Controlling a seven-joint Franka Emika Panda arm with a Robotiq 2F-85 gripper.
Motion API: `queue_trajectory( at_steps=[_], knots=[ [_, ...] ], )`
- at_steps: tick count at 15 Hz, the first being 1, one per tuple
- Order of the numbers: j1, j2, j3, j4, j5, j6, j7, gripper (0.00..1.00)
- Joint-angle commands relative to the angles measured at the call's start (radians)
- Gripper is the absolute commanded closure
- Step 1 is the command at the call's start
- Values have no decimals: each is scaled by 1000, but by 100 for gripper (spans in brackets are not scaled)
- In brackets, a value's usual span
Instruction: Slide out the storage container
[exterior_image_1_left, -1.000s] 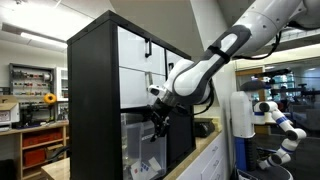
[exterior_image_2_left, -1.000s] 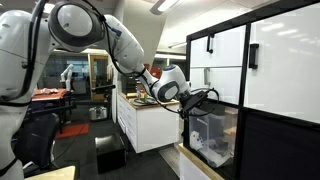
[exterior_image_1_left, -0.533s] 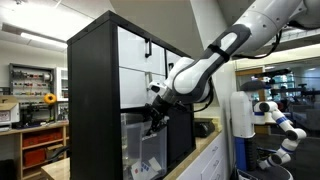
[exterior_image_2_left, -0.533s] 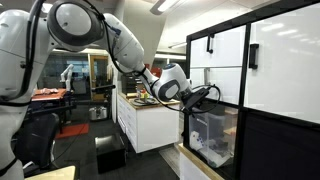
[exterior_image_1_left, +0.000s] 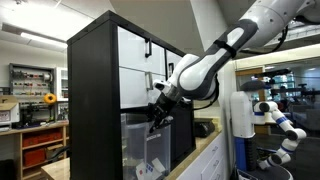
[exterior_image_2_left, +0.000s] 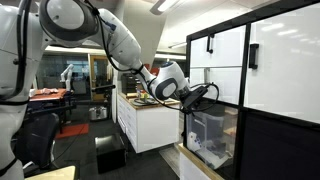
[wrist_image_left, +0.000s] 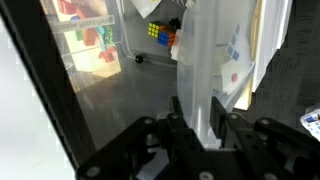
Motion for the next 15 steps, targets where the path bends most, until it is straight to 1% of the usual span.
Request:
queue_trajectory(
  at_steps=[1,6,10,12,13,14,15],
  knots=[
    [6,-156,-3,-179,-6,15,-8,92],
    [25,-292,-25,-350,-38,24,20,92],
    [15,-377,-23,-454,-66,20,28,92],
    [10,-406,-25,-487,-99,8,50,92],
    [5,-415,-25,-501,-135,14,62,44],
    [2,-423,-20,-509,-150,9,67,43],
    [-3,-433,-16,-516,-169,7,87,37]
  ],
)
